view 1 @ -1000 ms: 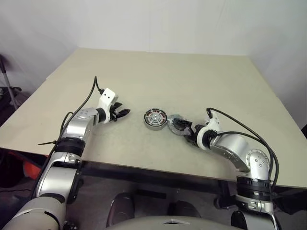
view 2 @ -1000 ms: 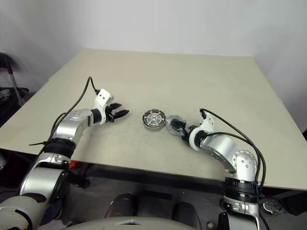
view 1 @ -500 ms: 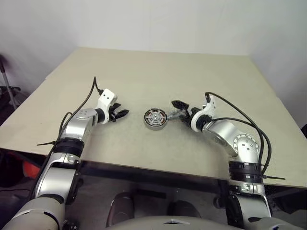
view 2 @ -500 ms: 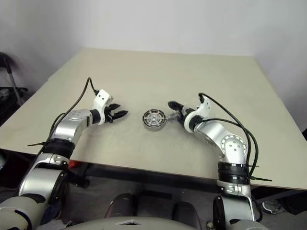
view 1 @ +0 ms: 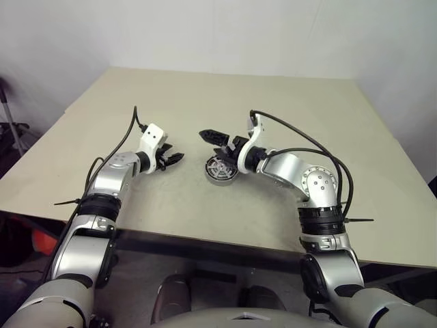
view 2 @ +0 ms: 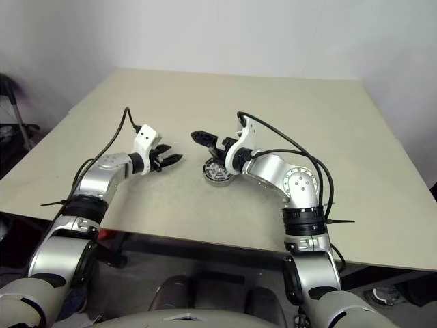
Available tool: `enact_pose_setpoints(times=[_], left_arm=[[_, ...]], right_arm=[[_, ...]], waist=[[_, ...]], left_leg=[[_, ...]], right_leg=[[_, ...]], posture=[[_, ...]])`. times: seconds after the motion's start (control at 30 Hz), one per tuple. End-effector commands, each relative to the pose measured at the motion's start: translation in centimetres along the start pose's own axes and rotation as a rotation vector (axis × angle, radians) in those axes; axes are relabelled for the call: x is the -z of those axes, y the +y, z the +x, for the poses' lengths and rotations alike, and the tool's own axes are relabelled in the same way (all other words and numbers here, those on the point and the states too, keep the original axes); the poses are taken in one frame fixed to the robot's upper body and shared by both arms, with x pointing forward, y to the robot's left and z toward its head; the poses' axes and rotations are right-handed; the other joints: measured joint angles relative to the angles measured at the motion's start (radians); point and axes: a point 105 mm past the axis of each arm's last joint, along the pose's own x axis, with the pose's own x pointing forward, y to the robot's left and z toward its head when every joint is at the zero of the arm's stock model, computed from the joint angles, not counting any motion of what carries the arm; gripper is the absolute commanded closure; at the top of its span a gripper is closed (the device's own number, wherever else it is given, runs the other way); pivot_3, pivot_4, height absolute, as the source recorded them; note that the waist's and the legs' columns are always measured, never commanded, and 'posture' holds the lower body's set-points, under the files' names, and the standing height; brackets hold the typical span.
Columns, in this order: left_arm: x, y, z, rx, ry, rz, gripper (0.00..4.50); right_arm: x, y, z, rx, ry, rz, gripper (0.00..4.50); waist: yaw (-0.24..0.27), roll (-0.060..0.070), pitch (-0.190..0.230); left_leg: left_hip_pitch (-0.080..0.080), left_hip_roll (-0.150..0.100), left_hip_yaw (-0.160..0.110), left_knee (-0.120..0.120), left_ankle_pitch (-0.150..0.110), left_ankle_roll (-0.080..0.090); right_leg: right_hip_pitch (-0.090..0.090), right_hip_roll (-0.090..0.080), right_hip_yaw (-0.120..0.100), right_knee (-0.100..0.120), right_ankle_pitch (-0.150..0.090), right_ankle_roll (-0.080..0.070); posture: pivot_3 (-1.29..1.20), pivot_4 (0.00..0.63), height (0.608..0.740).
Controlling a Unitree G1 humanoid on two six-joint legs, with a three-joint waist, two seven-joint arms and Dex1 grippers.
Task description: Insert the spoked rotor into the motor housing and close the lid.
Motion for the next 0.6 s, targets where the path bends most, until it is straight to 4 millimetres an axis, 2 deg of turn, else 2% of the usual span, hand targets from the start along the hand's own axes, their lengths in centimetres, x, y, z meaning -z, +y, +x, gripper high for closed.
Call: enact_pose_setpoints(times=[0.03, 0.1, 0.17, 0.23, 0.43, 0.6], left_arm=[[-1.0, 0.5, -0.4, -0.025, -0.043, 0.022, 1.55], [-0.8, 0.3, -0.4, -0.021, -0.043, 0.019, 1.55], [-1.6, -0.5, -0.2, 0.030, -0.079, -0.012, 1.55], [-2.3, -1.3, -0.1, 0.078, -0.104, -0.020, 1.55], [-3.3, -2.2, 0.3, 0.137, -0.122, 0.006, 1.55], [-4.1, -2.6, 0.2, 0.173, -0.148, -0.008, 1.55]], right_arm=[[-2.5, 0.4, -1.1, 0.019, -0.104, -0.265, 0.03], [-3.2, -0.1, -1.5, 0.049, -0.136, -0.401, 0.03], [-4.2, -0.5, -1.9, 0.086, -0.183, -0.661, 0.03], [-3.9, -0.8, -1.9, 0.081, -0.176, -0.820, 0.03], [-1.9, -2.1, -0.7, 0.034, -0.082, -0.902, 0.03], [-1.7, -3.3, 0.3, 0.062, -0.084, -0.893, 0.03]], waist=[[0.002, 0.000, 0.000], [0.003, 0.000, 0.000], [0.002, 0.000, 0.000], [0.005, -0.001, 0.000], [-0.003, -0.001, 0.000], [-0.004, -0.001, 0.000]], left_leg=[[0.000, 0.000, 0.000, 0.000, 0.000, 0.000], [0.000, 0.000, 0.000, 0.000, 0.000, 0.000], [0.000, 0.001, 0.000, 0.000, 0.000, 0.000], [-0.001, 0.001, -0.001, 0.000, 0.000, 0.000], [-0.001, 0.001, -0.001, 0.000, -0.001, 0.001], [-0.001, 0.001, -0.001, 0.001, -0.001, 0.002]], right_leg=[[0.000, 0.000, 0.000, -0.001, 0.000, 0.001], [0.000, 0.000, 0.000, -0.002, 0.001, 0.002], [0.000, 0.000, 0.000, -0.002, 0.001, 0.002], [0.000, 0.001, -0.001, -0.003, 0.001, 0.002], [0.000, 0.001, -0.001, -0.004, 0.003, -0.002], [0.001, 0.001, -0.001, -0.005, 0.002, -0.007]], posture=[[0.00, 0.000, 0.740], [0.00, 0.000, 0.740], [0.00, 0.000, 0.740], [0.00, 0.000, 0.740], [0.00, 0.000, 0.740], [0.00, 0.000, 0.740]])
